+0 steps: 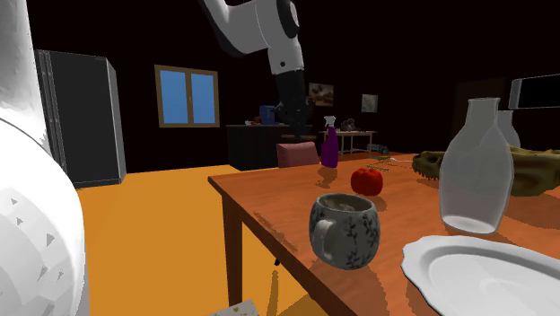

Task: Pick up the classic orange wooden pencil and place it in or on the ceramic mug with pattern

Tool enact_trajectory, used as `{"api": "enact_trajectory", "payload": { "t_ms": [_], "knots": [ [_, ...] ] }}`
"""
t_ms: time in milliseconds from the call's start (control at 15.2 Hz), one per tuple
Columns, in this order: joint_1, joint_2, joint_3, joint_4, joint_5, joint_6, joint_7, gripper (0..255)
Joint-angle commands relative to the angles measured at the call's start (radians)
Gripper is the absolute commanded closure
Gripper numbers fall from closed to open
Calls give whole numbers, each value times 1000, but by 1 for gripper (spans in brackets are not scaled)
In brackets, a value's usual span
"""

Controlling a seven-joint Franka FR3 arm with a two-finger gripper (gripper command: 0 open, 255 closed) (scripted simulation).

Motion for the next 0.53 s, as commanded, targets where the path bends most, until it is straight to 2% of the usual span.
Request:
{"api": "enact_trajectory", "payload": {
  "t_ms": [0, 462],
  "knots": [
    [-7, -42, -9, -34, 20, -2, -24, 255],
    [-26, -303, -97, -292, 114, 23, -178, 255]
  ]
}}
